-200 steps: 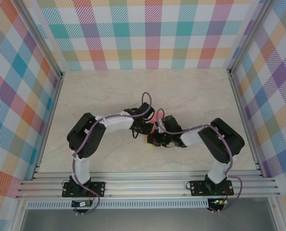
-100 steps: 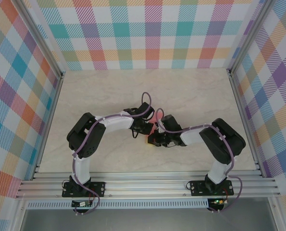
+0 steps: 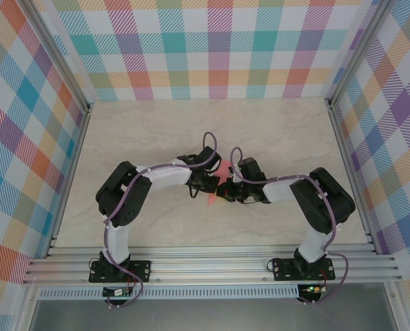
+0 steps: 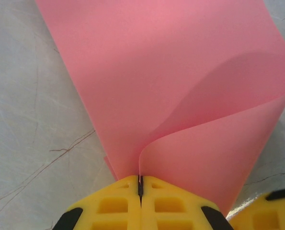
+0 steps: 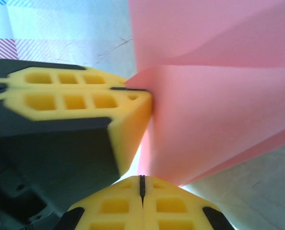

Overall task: Fold a paper plane with a square sheet of paper (pick it up from the middle)
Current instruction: Third fold the triangle at the center of the table.

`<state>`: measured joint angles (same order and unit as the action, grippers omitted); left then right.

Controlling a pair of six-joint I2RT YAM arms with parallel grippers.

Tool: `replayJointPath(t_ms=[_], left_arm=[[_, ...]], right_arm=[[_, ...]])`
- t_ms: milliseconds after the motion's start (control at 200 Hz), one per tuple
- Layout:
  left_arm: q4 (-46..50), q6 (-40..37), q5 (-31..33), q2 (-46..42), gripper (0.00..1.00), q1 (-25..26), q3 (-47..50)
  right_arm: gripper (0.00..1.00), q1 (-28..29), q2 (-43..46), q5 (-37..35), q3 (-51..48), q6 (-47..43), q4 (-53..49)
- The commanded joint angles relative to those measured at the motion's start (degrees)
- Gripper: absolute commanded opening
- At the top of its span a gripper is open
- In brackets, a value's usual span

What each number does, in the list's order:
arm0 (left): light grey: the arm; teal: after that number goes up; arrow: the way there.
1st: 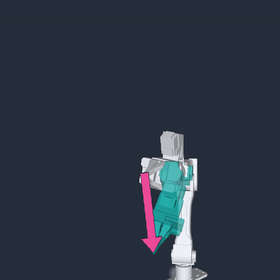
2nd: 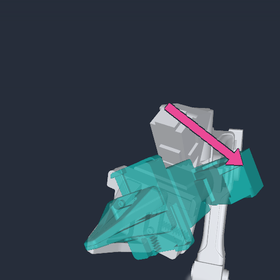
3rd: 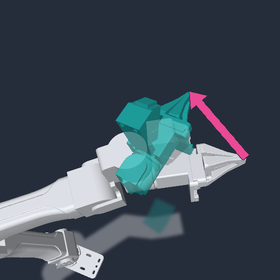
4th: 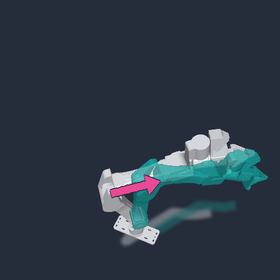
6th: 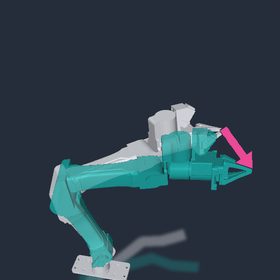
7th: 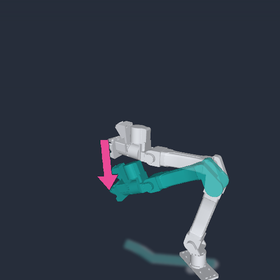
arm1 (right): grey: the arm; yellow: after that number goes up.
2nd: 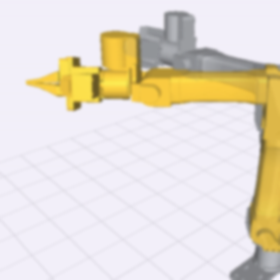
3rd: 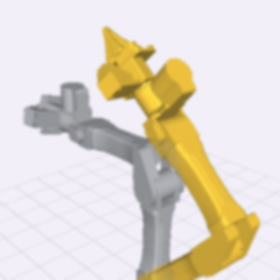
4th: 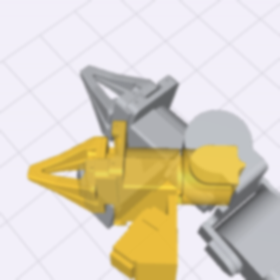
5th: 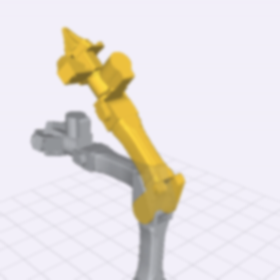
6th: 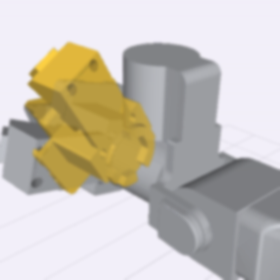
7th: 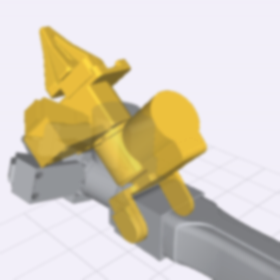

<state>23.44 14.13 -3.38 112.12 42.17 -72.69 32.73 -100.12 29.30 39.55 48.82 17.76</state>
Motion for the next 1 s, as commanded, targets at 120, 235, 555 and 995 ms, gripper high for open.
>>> replayJointPath(t_ms=[120, 235, 555, 995], left_arm=[[1.49, 0.08, -0.75, 1.73, 0.0, -0.52, 1.5], [1.26, 0.2, -0.93, 1.96, 0.0, -0.59, 1.55], [1.78, -0.07, -0.59, 2.14, 0.0, -0.56, 1.19], [2.13, -0.11, -0.75, 2.35, 0.0, -0.56, 0.79]], right_arm=[[0.0, -0.52, -0.72, 1.34, 1.93, -1.39, 0.8], [0.0, -0.72, -1.59, 0.04, 1.98, -3.1, -1.5], [0.0, -1.2, -2.7, -0.49, 1.63, -3.92, -3.34], [0.0, -7.14, 0.1, 4.67, 3.88, -6.42, -5.25]])
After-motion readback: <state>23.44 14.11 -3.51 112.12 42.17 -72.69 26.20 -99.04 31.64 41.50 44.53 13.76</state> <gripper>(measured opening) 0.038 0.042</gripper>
